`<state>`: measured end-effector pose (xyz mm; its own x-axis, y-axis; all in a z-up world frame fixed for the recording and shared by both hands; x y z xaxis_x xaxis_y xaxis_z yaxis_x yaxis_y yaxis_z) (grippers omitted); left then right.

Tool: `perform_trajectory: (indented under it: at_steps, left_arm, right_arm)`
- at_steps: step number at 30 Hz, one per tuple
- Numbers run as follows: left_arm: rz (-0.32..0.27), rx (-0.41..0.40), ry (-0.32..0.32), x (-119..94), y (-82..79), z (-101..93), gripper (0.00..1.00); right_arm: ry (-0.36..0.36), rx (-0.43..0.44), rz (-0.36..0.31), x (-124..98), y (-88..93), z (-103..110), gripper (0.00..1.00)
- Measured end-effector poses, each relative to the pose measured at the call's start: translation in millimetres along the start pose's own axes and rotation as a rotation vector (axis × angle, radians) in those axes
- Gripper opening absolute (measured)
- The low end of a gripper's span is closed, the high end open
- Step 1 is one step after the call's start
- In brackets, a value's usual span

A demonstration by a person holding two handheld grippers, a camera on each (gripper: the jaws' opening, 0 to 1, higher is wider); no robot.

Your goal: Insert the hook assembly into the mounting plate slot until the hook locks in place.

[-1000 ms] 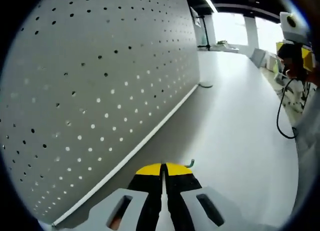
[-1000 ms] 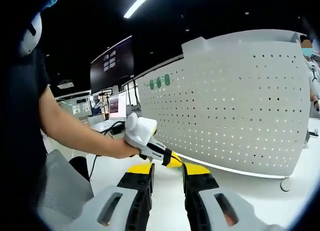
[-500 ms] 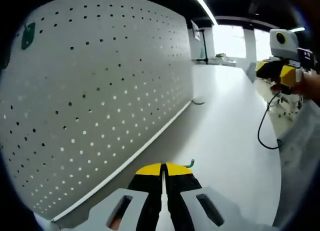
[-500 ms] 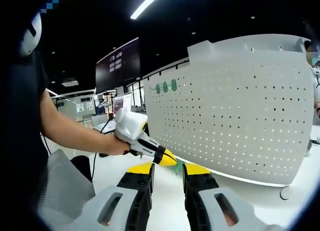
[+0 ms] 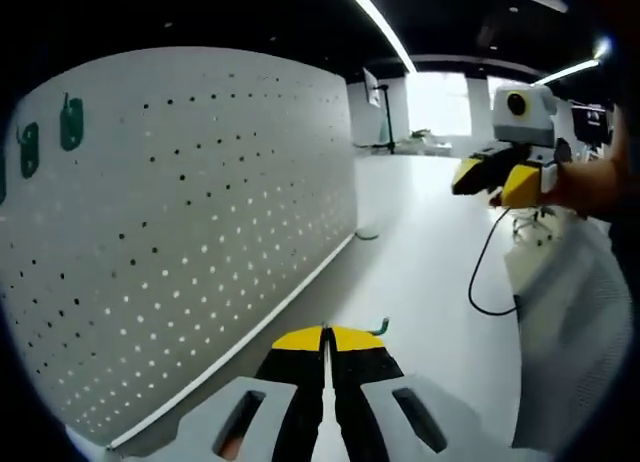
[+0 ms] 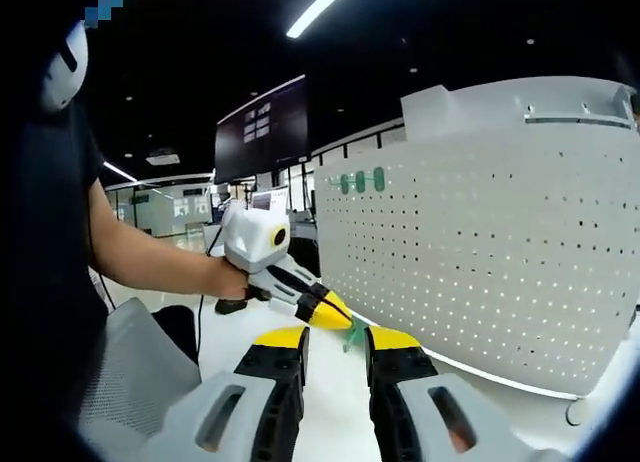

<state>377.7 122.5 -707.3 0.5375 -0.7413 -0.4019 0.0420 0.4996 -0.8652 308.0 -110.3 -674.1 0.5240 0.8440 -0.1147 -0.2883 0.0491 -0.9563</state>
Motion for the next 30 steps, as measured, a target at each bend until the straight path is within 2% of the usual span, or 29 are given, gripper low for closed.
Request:
perform_trajectory:
  at_steps: [2, 12, 30]
  left_arm:
    - [-0.025, 0.014, 0.028, -5.5, -3.5, -3.0, 0.01]
    - [-0.067, 0.045, 0.126, -22.8, -11.0, -17.2, 0.01]
    - [-0.140, 0.061, 0.250, -39.3, -22.8, -26.7, 0.01]
  right_arm:
    - [-0.020, -0.005, 0.006, 2.0, -0.1, 2.4, 0.21]
    - [-0.121, -0.031, 0.039, 10.3, -0.1, 14.6, 0.21]
    - [-0.294, -0.054, 0.119, 17.0, 5.9, 40.8, 0.21]
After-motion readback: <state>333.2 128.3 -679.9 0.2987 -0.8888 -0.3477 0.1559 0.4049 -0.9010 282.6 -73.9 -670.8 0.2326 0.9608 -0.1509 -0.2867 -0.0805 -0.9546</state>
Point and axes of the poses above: the point that each gripper's makers call its tool centre point, and the gripper's own axes: x roughly forward along the fingers, z roughly to its left, y roughly out of its underside, the point moved 10 cm from there along -x, roughly backward along the fingers, and after that the axes turned 13 degrees about x, right-handed, at the moved point
